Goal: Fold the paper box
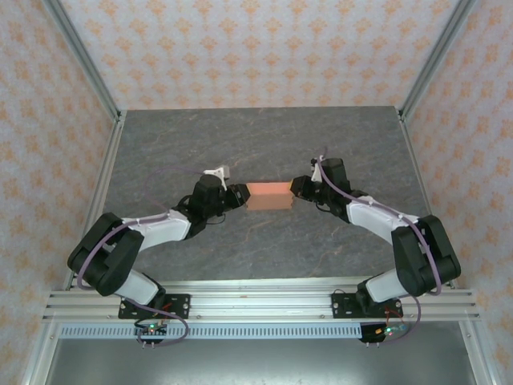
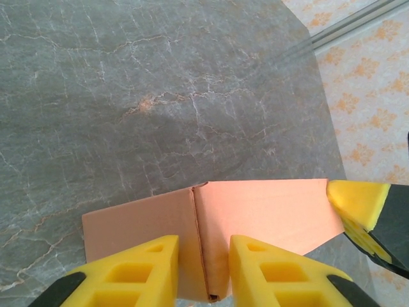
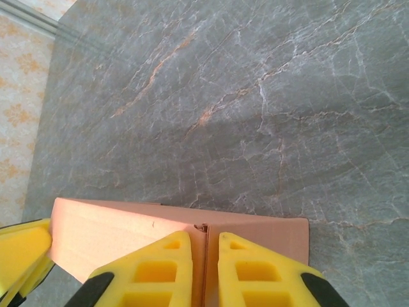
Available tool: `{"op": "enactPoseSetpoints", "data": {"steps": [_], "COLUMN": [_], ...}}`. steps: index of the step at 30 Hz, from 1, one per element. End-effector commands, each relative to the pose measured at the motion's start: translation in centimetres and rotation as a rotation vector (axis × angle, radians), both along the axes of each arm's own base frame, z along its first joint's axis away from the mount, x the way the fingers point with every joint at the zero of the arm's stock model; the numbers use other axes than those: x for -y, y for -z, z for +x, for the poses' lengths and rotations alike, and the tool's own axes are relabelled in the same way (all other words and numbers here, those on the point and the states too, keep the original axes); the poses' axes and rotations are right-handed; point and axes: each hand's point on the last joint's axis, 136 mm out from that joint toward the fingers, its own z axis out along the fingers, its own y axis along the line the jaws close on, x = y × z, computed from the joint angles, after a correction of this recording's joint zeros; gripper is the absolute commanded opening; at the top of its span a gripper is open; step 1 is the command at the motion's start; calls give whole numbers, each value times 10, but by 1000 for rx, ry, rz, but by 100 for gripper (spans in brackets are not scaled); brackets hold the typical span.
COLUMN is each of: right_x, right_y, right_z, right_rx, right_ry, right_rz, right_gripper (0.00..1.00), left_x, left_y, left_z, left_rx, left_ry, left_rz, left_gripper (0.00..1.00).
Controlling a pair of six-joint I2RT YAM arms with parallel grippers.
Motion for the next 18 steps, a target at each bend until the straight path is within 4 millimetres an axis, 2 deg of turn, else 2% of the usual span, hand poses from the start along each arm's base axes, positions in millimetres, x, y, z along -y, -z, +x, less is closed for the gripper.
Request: {"op": "enactPoseSetpoints", "data": {"steps": [1,4,7,11,18], "right_x": [7,3,0,-3,-10], "right_y": [43,33,27,21,21], "right_z": [-24,-15,-17,-28,-54], "right_rx": [-178,-149,-135,-110,-76], "right_ry": [-40,-53,-79,-114,-159], "right_rz": [-128,-129,-126,-106,-117], "right_gripper": [14,14,15,16,18], "left_x": [-1,1,3,1,8], "left_y": [22,17,17,20,32], "left_z": [-5,3,2,-7,-30], "left_rx": [-92,-78,-77,-80,-109], "left_ry": [30,32,42,48,120], "left_rz": [107,131,122,115,116], "left_gripper": [28,29,30,32,35]}}
